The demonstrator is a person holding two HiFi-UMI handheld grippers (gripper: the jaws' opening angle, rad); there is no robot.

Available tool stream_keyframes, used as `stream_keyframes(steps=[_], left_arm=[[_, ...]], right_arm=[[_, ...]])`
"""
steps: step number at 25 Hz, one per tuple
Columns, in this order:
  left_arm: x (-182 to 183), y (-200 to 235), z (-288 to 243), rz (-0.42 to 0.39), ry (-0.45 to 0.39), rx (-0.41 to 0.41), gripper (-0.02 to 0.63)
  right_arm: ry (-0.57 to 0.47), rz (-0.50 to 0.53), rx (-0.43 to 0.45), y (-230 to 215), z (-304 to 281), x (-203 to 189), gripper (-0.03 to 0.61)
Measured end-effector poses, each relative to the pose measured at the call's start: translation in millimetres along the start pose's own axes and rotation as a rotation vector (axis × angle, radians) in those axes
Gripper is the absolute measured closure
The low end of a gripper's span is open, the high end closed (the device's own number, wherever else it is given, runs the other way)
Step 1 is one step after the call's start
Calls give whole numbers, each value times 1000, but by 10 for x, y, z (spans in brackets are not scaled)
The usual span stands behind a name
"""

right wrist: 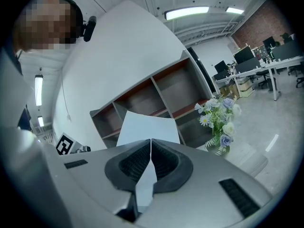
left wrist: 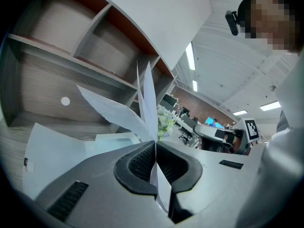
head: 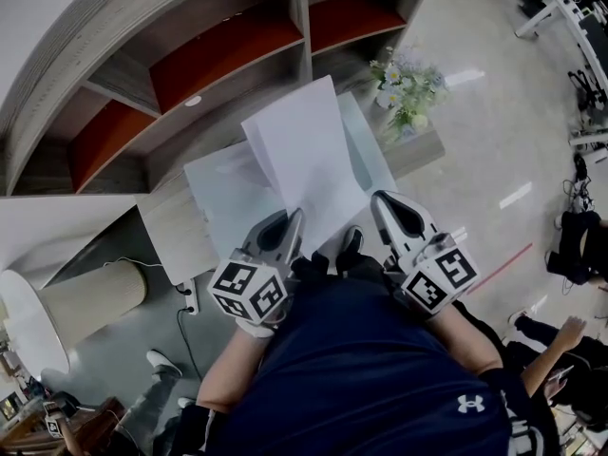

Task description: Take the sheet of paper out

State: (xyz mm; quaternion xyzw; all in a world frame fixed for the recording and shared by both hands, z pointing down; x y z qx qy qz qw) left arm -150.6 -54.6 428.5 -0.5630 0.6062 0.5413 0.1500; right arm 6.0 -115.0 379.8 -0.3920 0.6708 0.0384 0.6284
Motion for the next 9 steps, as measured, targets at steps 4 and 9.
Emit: stream_keyframes(steps=[4,9], left_arm=[[-13,6,-3,3,0,-1,594],[-42,-11,17,14,5,1,595]], right_arm=[[-1,-2,-1,-3,2,-12,561],[7,-10,-4,7,34,-38,561]])
Point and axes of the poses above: the fingertips, and each gripper's own axes: z backward along the fingers, y to its left, x out of its top, the point moved 3 cm from there along z, backward along the fingers, and after that the axes turned 1 degree about -z, right-handed, at the moved point
